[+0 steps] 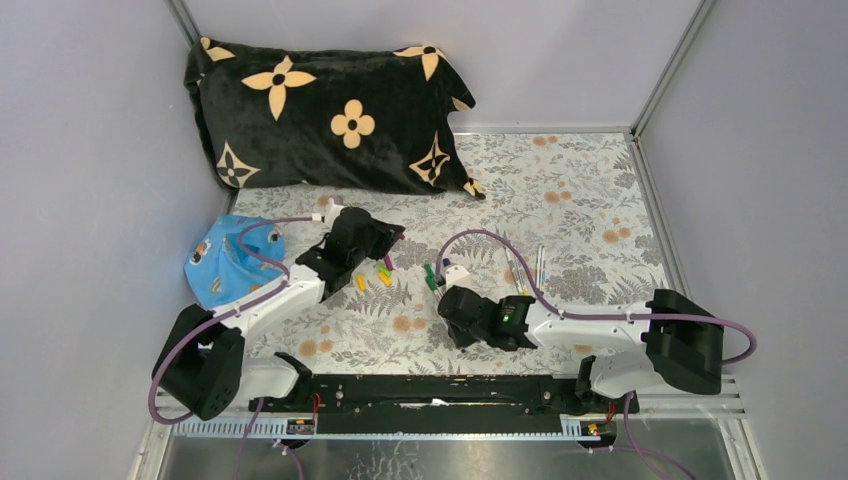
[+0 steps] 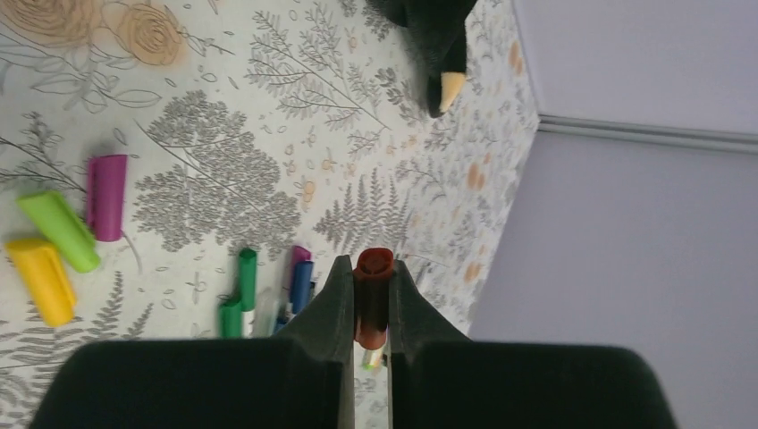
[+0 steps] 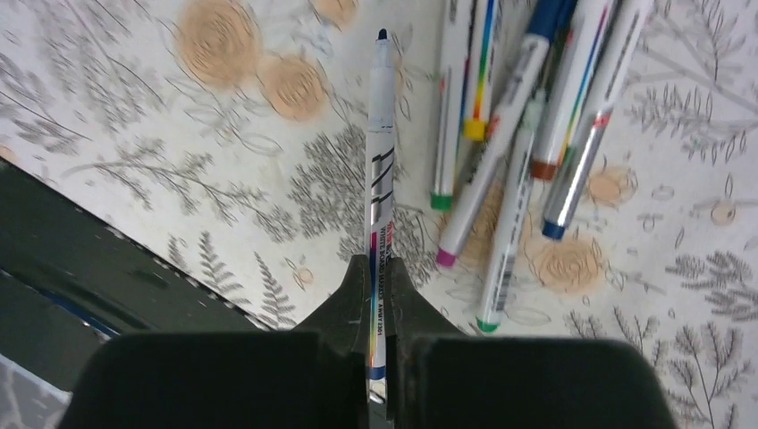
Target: Open the pen caps
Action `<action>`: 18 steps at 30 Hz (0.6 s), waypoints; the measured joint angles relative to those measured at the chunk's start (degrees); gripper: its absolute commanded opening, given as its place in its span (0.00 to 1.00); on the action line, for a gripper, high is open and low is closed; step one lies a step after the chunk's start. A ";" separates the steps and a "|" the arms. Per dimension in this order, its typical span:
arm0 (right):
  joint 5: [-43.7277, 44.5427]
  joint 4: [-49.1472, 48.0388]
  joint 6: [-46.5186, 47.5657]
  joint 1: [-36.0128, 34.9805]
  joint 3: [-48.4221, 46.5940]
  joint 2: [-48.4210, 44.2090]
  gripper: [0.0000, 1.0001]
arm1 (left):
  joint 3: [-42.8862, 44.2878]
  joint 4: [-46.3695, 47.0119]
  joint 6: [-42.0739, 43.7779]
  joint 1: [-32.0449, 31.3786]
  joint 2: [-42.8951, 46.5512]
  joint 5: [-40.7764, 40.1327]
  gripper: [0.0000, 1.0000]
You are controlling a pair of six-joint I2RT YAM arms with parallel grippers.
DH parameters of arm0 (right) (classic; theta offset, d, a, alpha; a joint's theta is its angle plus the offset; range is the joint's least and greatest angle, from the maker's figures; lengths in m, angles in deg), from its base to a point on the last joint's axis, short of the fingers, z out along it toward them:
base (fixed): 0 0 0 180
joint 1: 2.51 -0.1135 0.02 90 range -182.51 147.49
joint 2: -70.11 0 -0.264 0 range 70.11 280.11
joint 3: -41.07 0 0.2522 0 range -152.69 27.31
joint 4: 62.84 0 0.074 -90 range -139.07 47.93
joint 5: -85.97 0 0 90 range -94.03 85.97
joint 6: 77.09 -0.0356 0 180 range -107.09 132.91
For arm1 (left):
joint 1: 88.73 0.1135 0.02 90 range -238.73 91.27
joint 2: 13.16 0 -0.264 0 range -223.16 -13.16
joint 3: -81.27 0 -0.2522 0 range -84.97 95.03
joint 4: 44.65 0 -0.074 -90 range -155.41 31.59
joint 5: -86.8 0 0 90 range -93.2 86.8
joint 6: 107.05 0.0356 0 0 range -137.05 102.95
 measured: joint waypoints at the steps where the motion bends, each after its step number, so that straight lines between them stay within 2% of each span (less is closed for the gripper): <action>1: -0.15 1.11 -0.48 -0.28 0.50 0.00 0.00 | 0.09 0.72 -0.79 0.42 0.04 -0.59 0.00; 6: 1.60 3.34 -2.29 -1.11 0.66 -1.33 0.00 | 0.33 0.92 -1.46 0.85 0.04 -1.62 0.00; 15: 12.26 12.44 -2.82 -0.48 -5.44 -6.27 0.00 | 2.16 -7.63 7.91 -1.64 0.04 -6.82 0.00; 18: 14.25 13.81 -2.29 2.14 -6.49 -6.12 0.00 | 0.83 -10.51 9.94 -4.02 0.04 -9.11 0.05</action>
